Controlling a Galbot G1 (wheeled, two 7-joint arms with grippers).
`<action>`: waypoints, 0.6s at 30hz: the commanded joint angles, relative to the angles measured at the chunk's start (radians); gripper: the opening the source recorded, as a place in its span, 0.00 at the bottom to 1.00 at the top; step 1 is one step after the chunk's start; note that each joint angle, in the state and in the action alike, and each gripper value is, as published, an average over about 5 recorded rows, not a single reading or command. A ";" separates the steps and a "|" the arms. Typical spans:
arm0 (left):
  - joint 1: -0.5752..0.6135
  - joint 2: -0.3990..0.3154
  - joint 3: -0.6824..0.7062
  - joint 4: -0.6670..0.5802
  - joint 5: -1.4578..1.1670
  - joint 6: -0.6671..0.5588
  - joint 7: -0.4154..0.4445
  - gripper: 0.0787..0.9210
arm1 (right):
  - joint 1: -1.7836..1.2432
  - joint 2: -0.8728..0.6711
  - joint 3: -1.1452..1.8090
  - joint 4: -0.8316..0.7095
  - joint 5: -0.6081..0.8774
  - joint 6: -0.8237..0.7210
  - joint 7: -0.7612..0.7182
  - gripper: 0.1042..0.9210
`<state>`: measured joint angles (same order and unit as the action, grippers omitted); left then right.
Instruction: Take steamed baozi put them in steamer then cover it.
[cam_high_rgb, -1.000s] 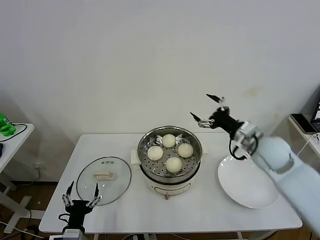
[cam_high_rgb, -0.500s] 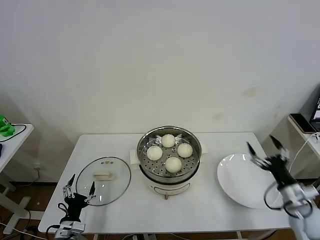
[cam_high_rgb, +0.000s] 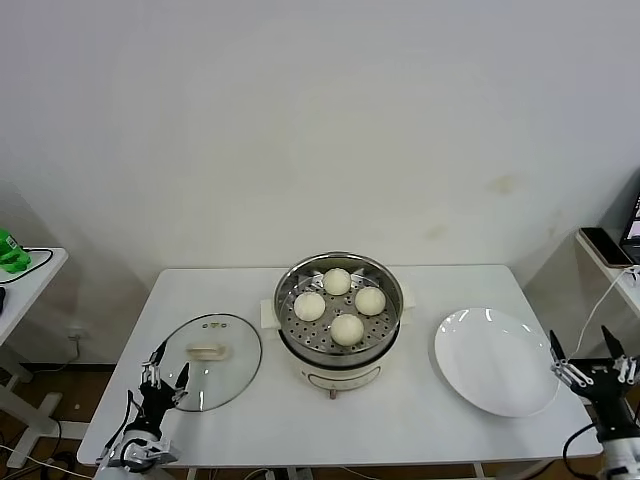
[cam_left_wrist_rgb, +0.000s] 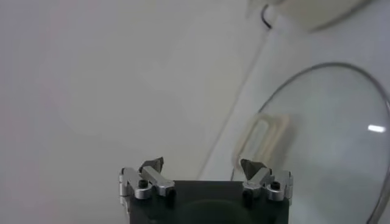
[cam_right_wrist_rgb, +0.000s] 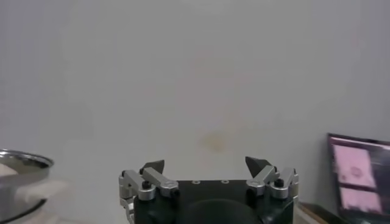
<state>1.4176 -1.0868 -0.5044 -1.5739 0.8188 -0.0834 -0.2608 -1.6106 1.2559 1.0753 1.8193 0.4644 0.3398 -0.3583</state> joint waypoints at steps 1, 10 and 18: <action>-0.097 0.020 0.039 0.092 0.147 -0.003 -0.003 0.88 | -0.052 0.058 0.022 0.000 -0.007 0.028 -0.015 0.88; -0.147 0.026 0.081 0.100 0.144 0.009 0.007 0.88 | -0.045 0.084 -0.018 0.002 -0.028 0.031 -0.012 0.88; -0.163 0.023 0.109 0.114 0.135 0.019 0.021 0.88 | -0.048 0.087 -0.011 0.004 -0.027 0.030 -0.012 0.88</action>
<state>1.2882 -1.0660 -0.4258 -1.4835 0.9320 -0.0679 -0.2459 -1.6485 1.3291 1.0660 1.8198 0.4407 0.3660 -0.3679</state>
